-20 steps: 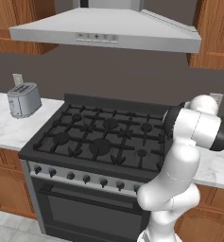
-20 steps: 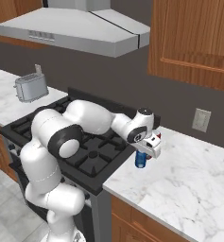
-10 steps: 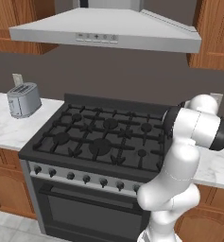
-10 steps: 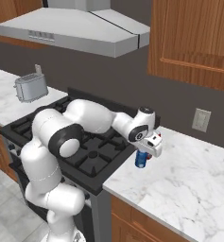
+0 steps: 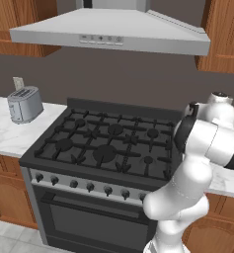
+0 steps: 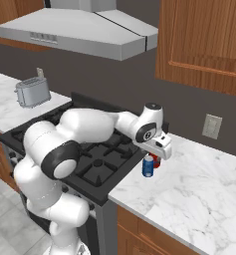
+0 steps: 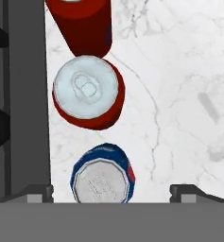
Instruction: Four empty soda cans are scattered around the kitchen. Gather all the cans and cluster them next to the stove for recycling.
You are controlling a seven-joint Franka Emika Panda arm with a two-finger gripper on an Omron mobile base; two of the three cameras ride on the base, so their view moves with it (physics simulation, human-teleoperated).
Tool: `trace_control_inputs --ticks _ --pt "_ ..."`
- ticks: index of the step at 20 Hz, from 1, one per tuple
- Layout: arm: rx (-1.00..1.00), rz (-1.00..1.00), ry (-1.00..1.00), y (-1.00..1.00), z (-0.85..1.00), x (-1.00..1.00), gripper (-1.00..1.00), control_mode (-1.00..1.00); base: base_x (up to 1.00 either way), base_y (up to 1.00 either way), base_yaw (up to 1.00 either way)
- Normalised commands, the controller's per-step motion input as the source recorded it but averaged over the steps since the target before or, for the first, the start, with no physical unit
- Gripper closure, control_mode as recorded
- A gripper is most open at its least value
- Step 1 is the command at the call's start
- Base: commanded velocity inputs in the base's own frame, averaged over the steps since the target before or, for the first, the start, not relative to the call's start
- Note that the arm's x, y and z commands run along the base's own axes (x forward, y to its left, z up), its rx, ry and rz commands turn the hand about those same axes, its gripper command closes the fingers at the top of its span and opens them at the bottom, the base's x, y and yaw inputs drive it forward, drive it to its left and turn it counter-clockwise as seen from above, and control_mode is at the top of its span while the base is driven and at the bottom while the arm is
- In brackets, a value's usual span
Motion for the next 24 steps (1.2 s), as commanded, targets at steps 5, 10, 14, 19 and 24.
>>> trace_control_inputs --ticks 5,10,14,19,24 --pt "-0.02 0.00 0.01 0.07 0.27 -0.64 -1.00 -1.00 0.00 0.00 0.00" --pt "-0.02 0.00 0.01 0.48 0.40 -0.62 -1.00 -1.00 0.00 0.00 0.00" --pt "-0.06 0.00 0.03 0.62 0.26 -0.59 -1.00 -1.00 0.00 0.00 0.00" --pt "-0.01 0.00 0.06 0.14 -0.07 -0.37 -1.00 -1.00 0.00 0.00 0.00" --pt "0.00 0.00 0.00 0.00 -0.01 -0.03 -1.00 -1.00 0.00 0.00 0.00"
